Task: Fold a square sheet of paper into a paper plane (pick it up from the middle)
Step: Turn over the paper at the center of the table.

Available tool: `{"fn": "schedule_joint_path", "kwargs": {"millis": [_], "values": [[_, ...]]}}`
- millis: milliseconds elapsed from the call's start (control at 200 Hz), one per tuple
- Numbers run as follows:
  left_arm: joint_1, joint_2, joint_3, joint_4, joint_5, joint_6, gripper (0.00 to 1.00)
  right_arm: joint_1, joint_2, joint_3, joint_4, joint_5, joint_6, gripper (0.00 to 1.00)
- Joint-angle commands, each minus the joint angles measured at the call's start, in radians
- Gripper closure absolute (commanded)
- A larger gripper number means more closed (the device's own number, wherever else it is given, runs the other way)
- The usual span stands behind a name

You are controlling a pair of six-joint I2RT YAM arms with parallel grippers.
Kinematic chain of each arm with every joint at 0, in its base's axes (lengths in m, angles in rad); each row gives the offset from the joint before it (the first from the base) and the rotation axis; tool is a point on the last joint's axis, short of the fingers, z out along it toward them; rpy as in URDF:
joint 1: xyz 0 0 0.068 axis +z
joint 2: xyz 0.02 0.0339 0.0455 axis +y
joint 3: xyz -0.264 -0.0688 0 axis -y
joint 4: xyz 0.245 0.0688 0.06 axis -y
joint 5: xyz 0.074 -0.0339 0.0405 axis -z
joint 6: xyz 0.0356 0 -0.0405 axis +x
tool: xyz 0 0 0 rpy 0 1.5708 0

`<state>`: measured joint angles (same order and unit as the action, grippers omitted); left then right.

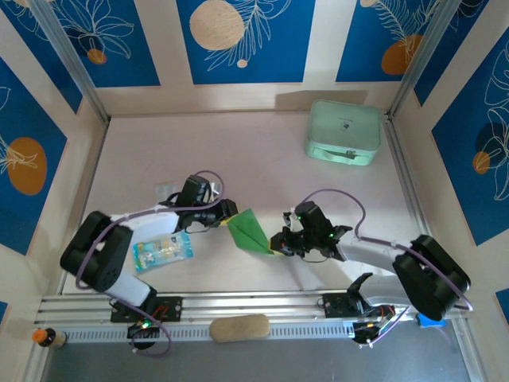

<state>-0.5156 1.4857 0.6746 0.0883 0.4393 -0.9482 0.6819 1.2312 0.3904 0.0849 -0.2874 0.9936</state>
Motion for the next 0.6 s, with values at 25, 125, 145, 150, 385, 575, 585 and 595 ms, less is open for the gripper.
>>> {"fn": "schedule_joint_path", "kwargs": {"millis": [25, 125, 145, 150, 385, 575, 585, 595], "values": [[-0.013, -0.151, -0.025, -0.084, -0.06, 0.071, 0.61, 0.034, -0.118, 0.023, -0.189, 0.129, -0.084, 0.95], [-0.014, -0.265, -0.068, -0.116, -0.088, 0.106, 0.6, 0.058, -0.208, 0.053, -0.305, 0.215, -0.095, 0.95], [-0.014, -0.283, -0.075, -0.123, -0.093, 0.114, 0.6, 0.062, -0.223, 0.057, -0.324, 0.231, -0.095, 0.95], [-0.014, -0.29, -0.077, -0.125, -0.095, 0.116, 0.6, 0.063, -0.226, 0.058, -0.328, 0.235, -0.095, 0.95], [-0.013, -0.458, -0.105, -0.234, -0.085, 0.189, 0.57, 0.087, -0.317, 0.123, -0.547, 0.385, 0.069, 0.96], [-0.012, -0.546, -0.133, -0.241, -0.089, 0.198, 0.53, 0.137, -0.325, 0.183, -0.647, 0.475, 0.155, 0.96], [-0.012, -0.547, -0.13, -0.244, -0.09, 0.2, 0.53, 0.138, -0.323, 0.186, -0.65, 0.475, 0.157, 0.96], [-0.012, -0.546, -0.127, -0.247, -0.092, 0.205, 0.53, 0.139, -0.323, 0.187, -0.653, 0.476, 0.158, 0.96]]}}
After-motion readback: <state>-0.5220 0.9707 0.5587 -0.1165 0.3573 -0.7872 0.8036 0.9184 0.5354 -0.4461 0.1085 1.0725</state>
